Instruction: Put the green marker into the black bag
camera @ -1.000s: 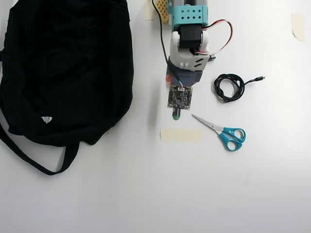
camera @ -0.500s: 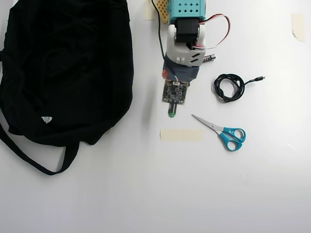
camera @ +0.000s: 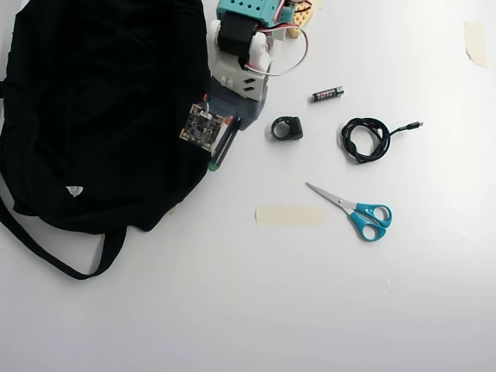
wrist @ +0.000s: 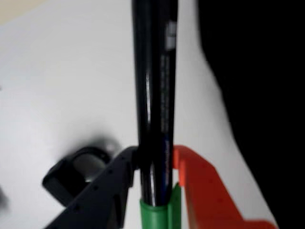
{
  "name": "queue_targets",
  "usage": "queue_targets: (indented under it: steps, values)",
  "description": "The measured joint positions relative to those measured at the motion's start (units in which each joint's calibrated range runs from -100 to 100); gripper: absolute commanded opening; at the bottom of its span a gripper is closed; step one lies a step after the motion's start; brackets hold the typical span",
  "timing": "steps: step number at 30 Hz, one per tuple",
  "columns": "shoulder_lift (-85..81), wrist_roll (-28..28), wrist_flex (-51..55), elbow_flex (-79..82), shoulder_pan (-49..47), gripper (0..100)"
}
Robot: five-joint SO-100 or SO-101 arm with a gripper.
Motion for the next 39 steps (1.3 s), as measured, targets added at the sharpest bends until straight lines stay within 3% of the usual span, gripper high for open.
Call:
queue_targets:
  steps: [18, 23, 29, 39]
  values:
    - [0.0, 1.5, -2.3, -2.0, 18.0, 2]
    - [0.0, 2.5, -5.8, -1.9, 27.0, 2]
    - [0.0, -0.6, -15.5, 2.0, 41.1, 2]
    - [10.4, -0.6, -23.4, 3.9, 41.4, 3]
